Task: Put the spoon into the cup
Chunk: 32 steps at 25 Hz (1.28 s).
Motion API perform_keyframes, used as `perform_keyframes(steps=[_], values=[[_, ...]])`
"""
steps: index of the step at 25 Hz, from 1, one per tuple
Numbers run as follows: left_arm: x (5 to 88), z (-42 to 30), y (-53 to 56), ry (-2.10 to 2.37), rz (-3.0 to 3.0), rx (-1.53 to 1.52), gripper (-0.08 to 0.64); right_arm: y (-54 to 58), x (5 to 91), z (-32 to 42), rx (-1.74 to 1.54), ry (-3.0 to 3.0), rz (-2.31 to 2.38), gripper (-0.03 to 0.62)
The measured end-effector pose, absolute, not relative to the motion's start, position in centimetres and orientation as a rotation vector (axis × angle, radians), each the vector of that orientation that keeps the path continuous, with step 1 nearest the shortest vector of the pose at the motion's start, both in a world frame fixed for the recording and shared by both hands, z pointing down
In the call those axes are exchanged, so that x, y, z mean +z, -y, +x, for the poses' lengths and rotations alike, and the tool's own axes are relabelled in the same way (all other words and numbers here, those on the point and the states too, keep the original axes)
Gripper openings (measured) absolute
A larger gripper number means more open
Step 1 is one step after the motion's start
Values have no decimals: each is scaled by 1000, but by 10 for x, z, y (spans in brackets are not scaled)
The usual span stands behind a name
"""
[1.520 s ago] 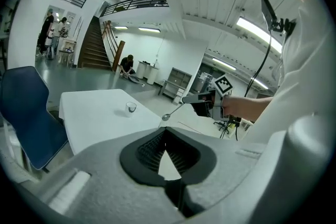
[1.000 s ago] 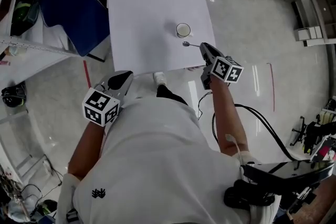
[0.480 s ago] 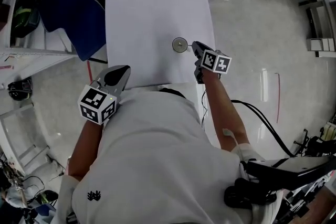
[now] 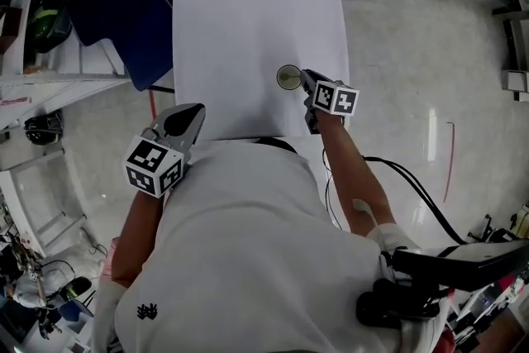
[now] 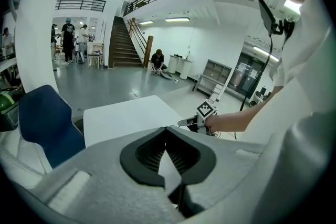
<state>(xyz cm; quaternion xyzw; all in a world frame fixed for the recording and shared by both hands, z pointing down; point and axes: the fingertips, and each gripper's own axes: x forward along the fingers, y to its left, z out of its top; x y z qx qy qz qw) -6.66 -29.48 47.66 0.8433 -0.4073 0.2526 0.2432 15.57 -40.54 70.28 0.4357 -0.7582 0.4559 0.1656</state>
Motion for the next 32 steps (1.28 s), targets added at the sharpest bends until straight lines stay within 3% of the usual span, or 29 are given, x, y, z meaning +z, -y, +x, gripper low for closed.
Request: perform_keyframes(steps=[8,19,32], values=[[476,-55,301,1115,2300,702,9,410,711,152,1305,2193,1189,64],[473,-65,289,1129,2307,687,9,410,703,149,1268,2229,1199,172],[454,-108,227,1123,2365,562,11,383,620,158,1006,2258,1379,205]])
